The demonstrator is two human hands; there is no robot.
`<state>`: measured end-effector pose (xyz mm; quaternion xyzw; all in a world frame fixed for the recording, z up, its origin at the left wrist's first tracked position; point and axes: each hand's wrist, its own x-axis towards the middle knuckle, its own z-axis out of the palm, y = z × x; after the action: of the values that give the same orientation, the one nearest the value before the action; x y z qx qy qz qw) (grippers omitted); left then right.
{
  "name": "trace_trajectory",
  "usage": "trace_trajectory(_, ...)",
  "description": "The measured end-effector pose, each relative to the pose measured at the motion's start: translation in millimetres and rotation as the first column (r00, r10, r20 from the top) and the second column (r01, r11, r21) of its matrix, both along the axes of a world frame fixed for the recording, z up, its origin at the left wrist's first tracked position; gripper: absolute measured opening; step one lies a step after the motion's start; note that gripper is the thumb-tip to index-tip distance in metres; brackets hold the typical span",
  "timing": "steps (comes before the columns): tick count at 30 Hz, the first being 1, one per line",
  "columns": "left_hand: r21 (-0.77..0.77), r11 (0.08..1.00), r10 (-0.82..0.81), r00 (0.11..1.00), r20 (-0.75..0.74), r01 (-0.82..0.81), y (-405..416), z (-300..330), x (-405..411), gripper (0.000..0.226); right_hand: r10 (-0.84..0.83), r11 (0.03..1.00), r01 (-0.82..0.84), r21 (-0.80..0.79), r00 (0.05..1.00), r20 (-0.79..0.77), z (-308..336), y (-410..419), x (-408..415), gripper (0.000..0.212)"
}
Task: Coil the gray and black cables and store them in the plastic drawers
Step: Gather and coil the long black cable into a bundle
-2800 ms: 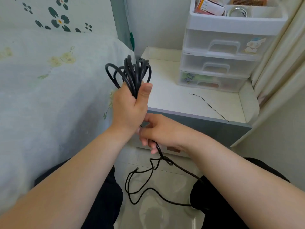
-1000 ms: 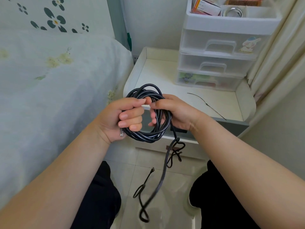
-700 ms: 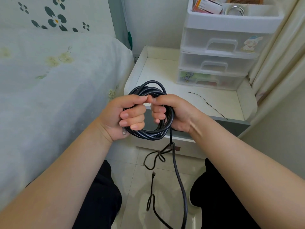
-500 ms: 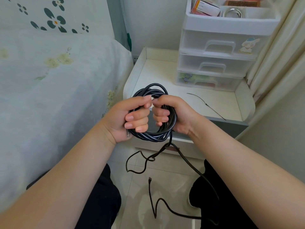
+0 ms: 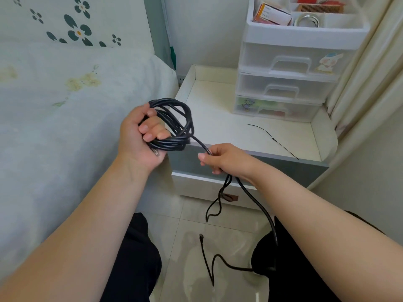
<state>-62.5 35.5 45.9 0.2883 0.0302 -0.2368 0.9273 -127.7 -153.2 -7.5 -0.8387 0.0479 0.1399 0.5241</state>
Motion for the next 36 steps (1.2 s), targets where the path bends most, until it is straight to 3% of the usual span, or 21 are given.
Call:
trace_trajectory(4,-0.027,0.972,0.227,0.966,-0.126,-0.232,4,-1,9,0.033,0.096,0.946,-0.129,-0.298,0.988,-0.122,0,-7,-6,0.015)
trace_trajectory(10,0.066,0.926,0.378,0.912,-0.158,-0.373,-1,-8,13,0.033,0.149,0.927,-0.187,-0.326,0.979,-0.139,5,3,-11,0.015)
trace_trajectory(14,0.253,0.868,0.426,0.903,0.064,-0.427,-10,-9,8,0.038,0.197,0.941,-0.225,-0.254,0.971,-0.132,15,15,-16,0.021)
trace_trajectory(19,0.472,0.641,0.421,0.791,0.443,-0.606,-30,-9,-5,0.039,0.148,0.987,-0.156,-0.033,0.974,-0.169,31,23,-18,0.024)
trace_trajectory(23,0.571,0.445,0.220,0.702,0.677,-0.690,-41,-17,-14,0.035,0.129,0.981,-0.086,0.176,0.959,-0.252,36,28,-18,0.026)
trace_trajectory(27,0.517,0.280,-0.146,0.496,0.856,-0.809,-44,-25,-25,0.024,0.175,0.901,-0.028,0.433,0.936,-0.304,42,27,-19,0.026)
trace_trajectory(31,0.488,0.163,-0.444,0.378,0.812,-0.857,-44,-33,-25,0.043,0.242,0.838,-0.035,0.545,0.919,-0.312,43,23,-24,0.026)
trace_trajectory(34,0.485,0.085,-0.589,0.349,0.729,-0.870,-39,-36,-17,0.066,0.200,0.797,0.048,0.603,0.920,-0.338,40,16,-24,0.031)
trace_trajectory(36,0.501,0.073,-0.660,0.335,0.673,-0.863,-38,-37,-17,0.068,0.193,0.811,0.033,0.584,0.928,-0.320,39,16,-24,0.028)
